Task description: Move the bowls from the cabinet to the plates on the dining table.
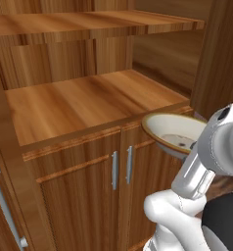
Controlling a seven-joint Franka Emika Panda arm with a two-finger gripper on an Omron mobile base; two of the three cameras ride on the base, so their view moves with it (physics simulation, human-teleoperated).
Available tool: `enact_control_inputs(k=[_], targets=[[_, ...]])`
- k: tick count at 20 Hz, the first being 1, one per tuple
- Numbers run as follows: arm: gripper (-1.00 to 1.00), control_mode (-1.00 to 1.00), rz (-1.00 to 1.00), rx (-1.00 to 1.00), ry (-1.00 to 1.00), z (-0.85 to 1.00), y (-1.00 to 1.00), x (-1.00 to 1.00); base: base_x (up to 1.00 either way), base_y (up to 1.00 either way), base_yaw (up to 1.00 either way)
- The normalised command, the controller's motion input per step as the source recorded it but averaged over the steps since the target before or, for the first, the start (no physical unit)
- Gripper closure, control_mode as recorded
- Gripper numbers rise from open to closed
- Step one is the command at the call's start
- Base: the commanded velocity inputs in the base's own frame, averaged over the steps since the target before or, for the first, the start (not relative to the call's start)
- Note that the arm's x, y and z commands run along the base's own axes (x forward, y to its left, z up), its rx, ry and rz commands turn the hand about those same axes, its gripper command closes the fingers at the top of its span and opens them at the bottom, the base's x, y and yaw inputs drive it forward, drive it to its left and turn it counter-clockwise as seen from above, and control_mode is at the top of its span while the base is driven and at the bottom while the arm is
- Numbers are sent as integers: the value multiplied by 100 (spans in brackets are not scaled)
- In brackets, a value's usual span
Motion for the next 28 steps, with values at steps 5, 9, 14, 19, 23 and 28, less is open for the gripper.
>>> enact_control_inputs(k=[5, 9, 14, 19, 23, 28], targets=[[100, -100, 0, 0, 0, 0, 0, 0, 0, 0, 0], [100, -100, 0, 0, 0, 0, 0, 0, 0, 0, 0], [100, 100, 0, 0, 1, 0, 3, 0, 0, 0, 0], [100, 100, 0, 0, 0, 0, 0, 0, -41, 0, 0], [100, 100, 0, 0, 0, 0, 0, 0, -90, 0, 0], [100, 100, 0, 0, 0, 0, 0, 0, -83, 0, 0]])
